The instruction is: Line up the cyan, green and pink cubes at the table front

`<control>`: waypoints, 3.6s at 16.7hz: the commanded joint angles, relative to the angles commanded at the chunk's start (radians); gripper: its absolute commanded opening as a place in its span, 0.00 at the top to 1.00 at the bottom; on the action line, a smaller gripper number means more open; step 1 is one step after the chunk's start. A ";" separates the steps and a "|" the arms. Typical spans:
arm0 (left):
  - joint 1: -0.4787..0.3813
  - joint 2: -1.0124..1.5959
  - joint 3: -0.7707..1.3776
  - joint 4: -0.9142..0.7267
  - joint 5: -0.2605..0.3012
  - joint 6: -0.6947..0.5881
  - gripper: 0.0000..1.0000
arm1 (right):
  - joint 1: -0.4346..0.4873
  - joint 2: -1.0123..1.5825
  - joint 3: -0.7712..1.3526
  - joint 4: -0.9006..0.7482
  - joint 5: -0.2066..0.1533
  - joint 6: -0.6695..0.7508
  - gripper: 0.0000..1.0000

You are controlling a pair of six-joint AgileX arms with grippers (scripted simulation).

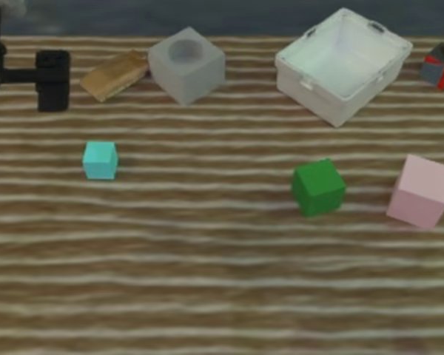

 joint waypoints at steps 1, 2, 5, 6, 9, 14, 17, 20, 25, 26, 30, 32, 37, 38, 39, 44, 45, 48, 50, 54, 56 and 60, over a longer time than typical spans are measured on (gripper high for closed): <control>-0.009 0.106 0.085 -0.057 0.000 -0.006 0.00 | 0.000 0.000 0.000 0.000 0.000 0.000 0.00; -0.018 0.205 0.167 -0.111 0.001 -0.011 0.00 | 0.000 0.000 0.000 0.000 0.000 0.000 0.00; -0.041 0.462 0.396 -0.253 0.002 -0.027 0.00 | 0.000 0.000 0.000 0.000 0.000 0.000 0.00; -0.047 0.536 0.466 -0.293 0.002 -0.032 0.00 | 0.000 0.000 0.000 0.000 0.000 0.000 0.00; -0.062 0.722 0.642 -0.385 0.002 -0.045 0.00 | 0.000 0.000 0.000 0.000 0.000 0.000 0.00; -0.071 0.833 0.758 -0.442 0.003 -0.053 0.00 | 0.000 0.000 0.000 0.000 0.000 0.000 0.00; -0.071 0.833 0.758 -0.442 0.003 -0.053 0.00 | 0.000 0.000 0.000 0.000 0.000 0.000 0.00; -0.067 0.836 0.740 -0.423 0.003 -0.051 0.00 | 0.000 0.000 0.000 0.000 0.000 0.000 0.00; -0.069 0.893 0.614 -0.226 0.003 -0.051 0.00 | 0.000 0.000 0.000 0.000 0.000 0.000 0.00; -0.069 0.904 0.589 -0.191 0.003 -0.051 0.00 | 0.000 0.000 0.000 0.000 0.000 0.000 0.00; -0.070 0.924 0.556 -0.149 0.004 -0.051 0.00 | 0.000 0.000 0.000 0.000 0.000 0.000 0.00; -0.070 0.924 0.556 -0.149 0.004 -0.051 0.00 | 0.000 0.000 0.000 0.000 0.000 0.000 0.00; -0.070 0.924 0.556 -0.149 0.004 -0.051 0.38 | 0.000 0.000 0.000 0.000 0.000 0.000 0.00; -0.070 0.924 0.556 -0.149 0.004 -0.051 0.45 | 0.000 0.000 0.000 0.000 0.000 0.000 0.00; -0.070 0.924 0.556 -0.149 0.004 -0.051 0.53 | 0.000 0.000 0.000 0.000 0.000 0.000 0.00; -0.070 0.924 0.556 -0.149 0.004 -0.051 0.90 | 0.000 0.000 0.000 0.000 0.000 0.000 0.00; -0.070 0.924 0.556 -0.149 0.004 -0.051 0.98 | 0.000 0.000 0.000 0.000 0.000 0.000 0.00; -0.070 0.924 0.556 -0.149 0.004 -0.051 1.00 | 0.000 0.000 0.000 0.000 0.000 0.000 0.00; -0.070 0.924 0.556 -0.149 0.004 -0.051 1.00 | 0.000 0.000 0.000 0.000 0.000 0.000 0.00; -0.067 0.892 0.564 -0.158 -0.001 -0.048 1.00 | 0.000 0.000 0.000 0.000 0.000 0.000 0.00; -0.067 0.888 0.580 -0.175 -0.001 -0.047 1.00 | 0.000 0.000 0.000 0.000 0.000 0.000 0.00; -0.055 0.853 0.673 -0.315 -0.002 -0.049 1.00 | 0.000 0.000 0.000 0.000 0.000 0.000 0.00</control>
